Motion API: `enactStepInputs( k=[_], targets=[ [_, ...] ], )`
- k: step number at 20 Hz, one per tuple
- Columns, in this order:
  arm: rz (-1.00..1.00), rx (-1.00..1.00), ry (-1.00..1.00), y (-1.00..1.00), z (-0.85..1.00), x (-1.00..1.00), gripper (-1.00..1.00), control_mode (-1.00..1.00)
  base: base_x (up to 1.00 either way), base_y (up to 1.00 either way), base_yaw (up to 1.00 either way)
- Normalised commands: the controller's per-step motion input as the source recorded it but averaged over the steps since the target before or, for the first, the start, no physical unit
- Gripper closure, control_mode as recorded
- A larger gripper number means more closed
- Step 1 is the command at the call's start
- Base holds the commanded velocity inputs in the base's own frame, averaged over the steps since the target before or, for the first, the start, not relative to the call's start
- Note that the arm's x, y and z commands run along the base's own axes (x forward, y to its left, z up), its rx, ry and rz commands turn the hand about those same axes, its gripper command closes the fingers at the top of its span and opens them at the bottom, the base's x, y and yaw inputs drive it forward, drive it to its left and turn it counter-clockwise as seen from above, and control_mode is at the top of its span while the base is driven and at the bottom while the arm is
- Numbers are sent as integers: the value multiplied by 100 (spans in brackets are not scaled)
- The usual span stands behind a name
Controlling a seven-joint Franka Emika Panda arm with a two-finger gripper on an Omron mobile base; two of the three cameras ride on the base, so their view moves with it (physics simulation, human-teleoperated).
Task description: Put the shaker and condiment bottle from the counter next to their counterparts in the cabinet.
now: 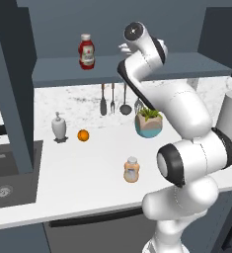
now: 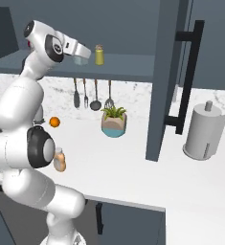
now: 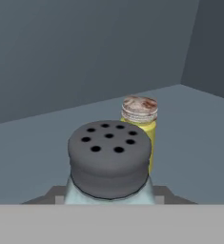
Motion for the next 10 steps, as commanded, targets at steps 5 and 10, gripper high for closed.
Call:
enactStepInputs(
  k=[5, 10],
  targets=[
    [-7, 0, 0, 5, -5, 22, 100, -100, 0, 0, 0],
    [-5, 0, 0, 0, -14, 6, 100, -100, 0, 0, 0]
  ],
)
